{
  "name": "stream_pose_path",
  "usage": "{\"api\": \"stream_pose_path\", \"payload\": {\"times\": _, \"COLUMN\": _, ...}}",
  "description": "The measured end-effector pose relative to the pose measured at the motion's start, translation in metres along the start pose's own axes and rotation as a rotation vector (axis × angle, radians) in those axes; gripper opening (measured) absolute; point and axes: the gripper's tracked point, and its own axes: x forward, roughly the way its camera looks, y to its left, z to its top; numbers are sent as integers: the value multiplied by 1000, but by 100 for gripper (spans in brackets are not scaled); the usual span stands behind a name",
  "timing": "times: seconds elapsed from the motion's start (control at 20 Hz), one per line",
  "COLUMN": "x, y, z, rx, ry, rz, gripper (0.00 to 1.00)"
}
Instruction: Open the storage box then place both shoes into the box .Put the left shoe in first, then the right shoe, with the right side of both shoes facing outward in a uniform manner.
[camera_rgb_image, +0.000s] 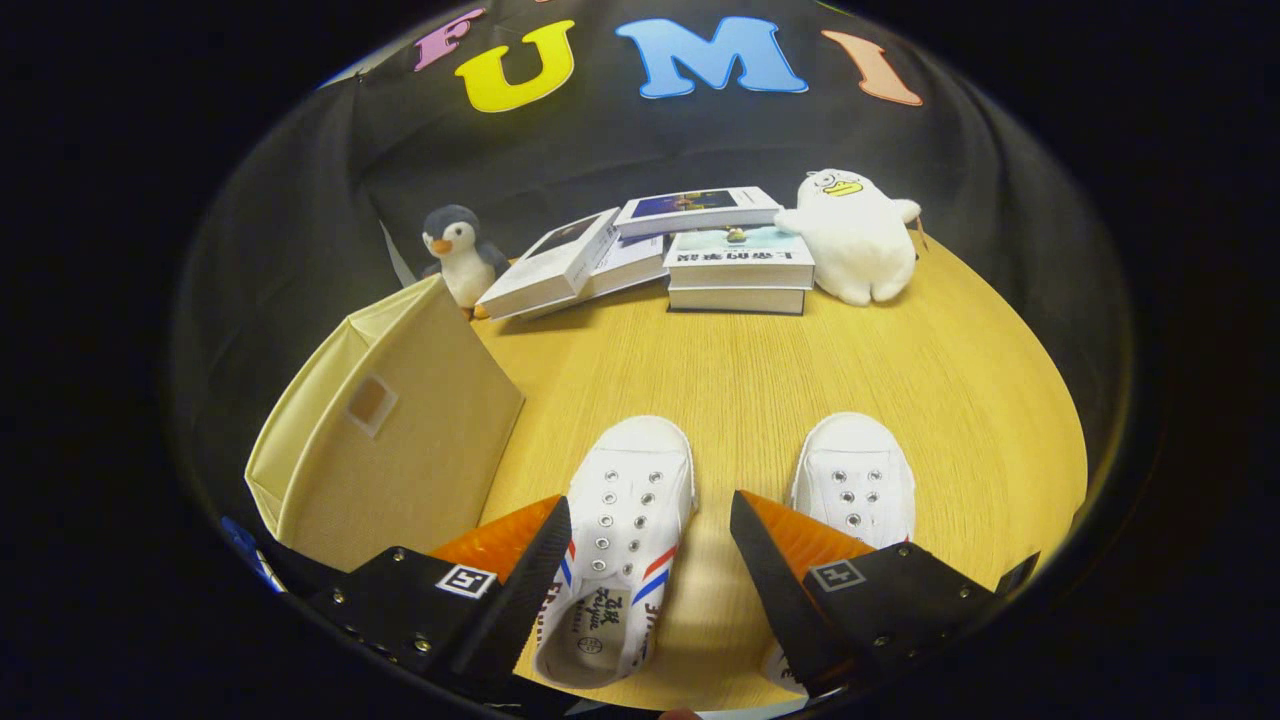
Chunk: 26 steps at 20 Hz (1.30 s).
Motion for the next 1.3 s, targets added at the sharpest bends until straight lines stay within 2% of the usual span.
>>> {"api": "stream_pose_path", "payload": {"times": 0.35, "x": 15, "y": -13, "z": -35, "rx": -14, "ry": 128, "rz": -59, "gripper": 98}}
{"api": "stream_pose_path", "payload": {"times": 0.6, "x": 24, "y": -15, "z": -40, "rx": 39, "ry": 156, "rz": -66, "gripper": 98}}
{"api": "stream_pose_path", "payload": {"times": 0.7, "x": 25, "y": -8, "z": -42, "rx": 79, "ry": 169, "rz": -33, "gripper": 91}}
{"api": "stream_pose_path", "payload": {"times": 0.75, "x": 26, "y": -5, "z": -42, "rx": 95, "ry": 175, "rz": -19, "gripper": 87}}
{"api": "stream_pose_path", "payload": {"times": 0.8, "x": 25, "y": -1, "z": -42, "rx": 106, "ry": 180, "rz": -2, "gripper": 75}}
{"api": "stream_pose_path", "payload": {"times": 0.85, "x": 26, "y": 7, "z": -42, "rx": 124, "ry": 182, "rz": 21, "gripper": 71}}
{"api": "stream_pose_path", "payload": {"times": 0.9, "x": 33, "y": 5, "z": -44, "rx": 123, "ry": 179, "rz": 6, "gripper": 45}}
{"api": "stream_pose_path", "payload": {"times": 0.95, "x": 26, "y": 6, "z": -42, "rx": 113, "ry": 185, "rz": -5, "gripper": 37}}
{"api": "stream_pose_path", "payload": {"times": 1.05, "x": 25, "y": 5, "z": -41, "rx": 112, "ry": 200, "rz": -12, "gripper": 38}}
{"api": "stream_pose_path", "payload": {"times": 1.1, "x": 18, "y": -9, "z": -36, "rx": 164, "ry": 176, "rz": -46, "gripper": 20}}
{"api": "stream_pose_path", "payload": {"times": 1.15, "x": 46, "y": -8, "z": -43, "rx": 206, "ry": 208, "rz": -54, "gripper": 2}}
{"api": "stream_pose_path", "payload": {"times": 1.3, "x": 23, "y": 2, "z": -37, "rx": 292, "ry": 214, "rz": -17, "gripper": 2}}
